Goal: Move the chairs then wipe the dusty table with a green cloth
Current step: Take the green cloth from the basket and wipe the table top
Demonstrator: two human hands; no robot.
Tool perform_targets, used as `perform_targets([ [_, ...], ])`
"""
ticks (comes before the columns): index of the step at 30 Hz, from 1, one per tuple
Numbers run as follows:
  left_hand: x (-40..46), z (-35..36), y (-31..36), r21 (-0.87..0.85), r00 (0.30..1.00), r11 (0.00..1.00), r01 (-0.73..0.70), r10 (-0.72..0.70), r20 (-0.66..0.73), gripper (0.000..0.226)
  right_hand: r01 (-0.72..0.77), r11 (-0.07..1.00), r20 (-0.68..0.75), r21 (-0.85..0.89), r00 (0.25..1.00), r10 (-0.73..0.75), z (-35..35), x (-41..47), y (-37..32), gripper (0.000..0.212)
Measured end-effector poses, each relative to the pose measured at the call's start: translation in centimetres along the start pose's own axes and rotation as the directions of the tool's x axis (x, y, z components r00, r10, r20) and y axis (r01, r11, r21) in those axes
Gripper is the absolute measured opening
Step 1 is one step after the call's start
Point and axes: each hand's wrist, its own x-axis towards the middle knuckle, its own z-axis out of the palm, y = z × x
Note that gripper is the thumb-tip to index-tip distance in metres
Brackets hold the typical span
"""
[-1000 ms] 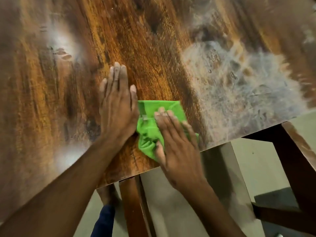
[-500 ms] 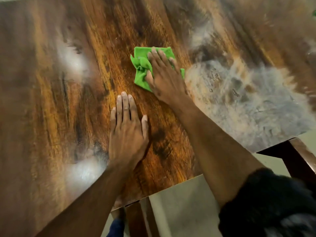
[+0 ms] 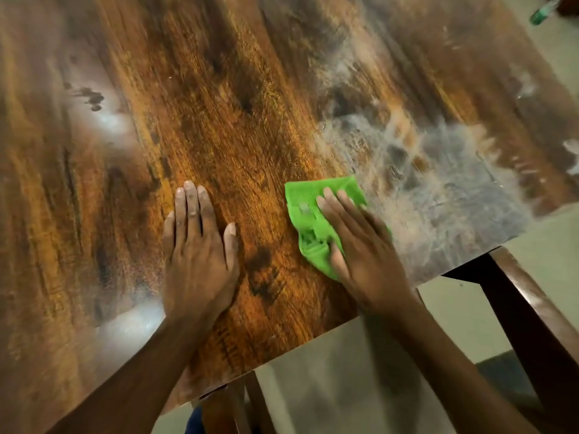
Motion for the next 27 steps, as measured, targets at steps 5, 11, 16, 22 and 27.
perform_targets([
  [5, -0.1, -0.1, 0.0, 0.026, 1.0, 1.0, 0.001, -0.002, 0.005, 0.07, -0.054, 0.996, 0.075, -0.067, 0.995, 0.059, 0.0, -6.3, 0.1, 0.066],
  [11, -0.1, -0.1, 0.3, 0.031, 1.0, 0.999, 0.008, -0.008, -0.001, 0.07, -0.037, 0.998, 0.041, -0.059, 0.998, 0.039, 0.8, 1.7, -1.0, 0.065],
  [16, 0.0, -0.2, 0.4, 0.02, 1.0, 1.0, 0.014, -0.015, 0.006, 0.07, 0.019, 0.998, 0.005, -0.054, 1.0, -0.019, 1.3, 16.6, -3.1, 0.064],
  [22, -0.1, -0.1, 0.4, 0.012, 1.0, 1.0, 0.01, -0.01, -0.023, 0.069, 0.013, 0.994, 0.011, -0.11, 1.0, -0.012, 2.5, 22.3, -7.3, 0.063],
  [27, 0.0, 0.1, 0.2, 0.022, 0.999, 1.0, 0.005, -0.004, -0.035, 0.069, 0.04, 0.996, -0.013, -0.086, 0.999, -0.041, 1.9, 15.1, -4.3, 0.063],
])
